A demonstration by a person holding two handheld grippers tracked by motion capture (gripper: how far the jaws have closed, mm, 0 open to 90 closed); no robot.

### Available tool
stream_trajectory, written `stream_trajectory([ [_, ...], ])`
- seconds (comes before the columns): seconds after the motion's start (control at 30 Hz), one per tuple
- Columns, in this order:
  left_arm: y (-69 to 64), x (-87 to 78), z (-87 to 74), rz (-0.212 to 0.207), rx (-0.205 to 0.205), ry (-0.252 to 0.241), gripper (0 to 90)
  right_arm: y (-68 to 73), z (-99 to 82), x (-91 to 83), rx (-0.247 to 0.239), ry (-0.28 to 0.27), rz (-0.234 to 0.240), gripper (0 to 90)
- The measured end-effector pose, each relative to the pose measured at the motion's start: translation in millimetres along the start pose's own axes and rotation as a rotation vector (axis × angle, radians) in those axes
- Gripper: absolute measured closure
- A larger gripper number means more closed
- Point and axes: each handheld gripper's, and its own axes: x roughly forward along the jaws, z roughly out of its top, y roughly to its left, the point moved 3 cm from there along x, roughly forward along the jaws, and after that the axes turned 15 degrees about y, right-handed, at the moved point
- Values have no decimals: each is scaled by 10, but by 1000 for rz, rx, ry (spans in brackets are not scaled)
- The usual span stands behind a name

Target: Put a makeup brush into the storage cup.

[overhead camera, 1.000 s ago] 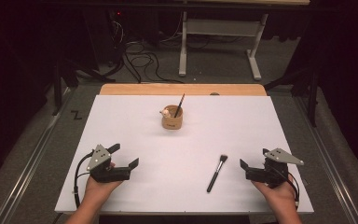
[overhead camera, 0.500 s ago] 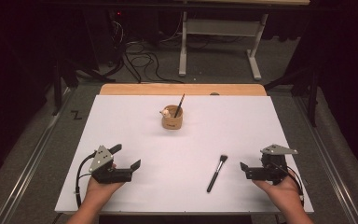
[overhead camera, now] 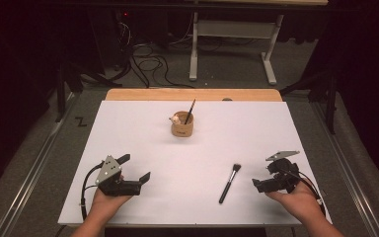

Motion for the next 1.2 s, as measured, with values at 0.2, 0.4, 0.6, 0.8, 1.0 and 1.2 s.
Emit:
stream_trajectory([
  [0.2, -43, 8, 10, 4, 36, 9, 31, -29, 42, -27, 6, 75, 9, 41],
  [0.4, -27, 22, 1, 3, 48, 17, 31, -40, 82, -57, 16, 163, 0, 41],
  [0.6, -41, 11, 8, -7, 47, 4, 30, 13, 110, -35, -21, 247, -1, 39],
  [0.8, -35, 5, -2, -9, 50, 6, 31, 54, 127, -80, -51, 342, -9, 39],
  [1.0, -32, -6, 0, -11, 52, 1, 31, 65, 145, -178, -54, 404, -12, 39],
  [1.2, -50, 4, 2, -19, 62, -2, 31, 133, 180, -222, -69, 425, 3, 39],
])
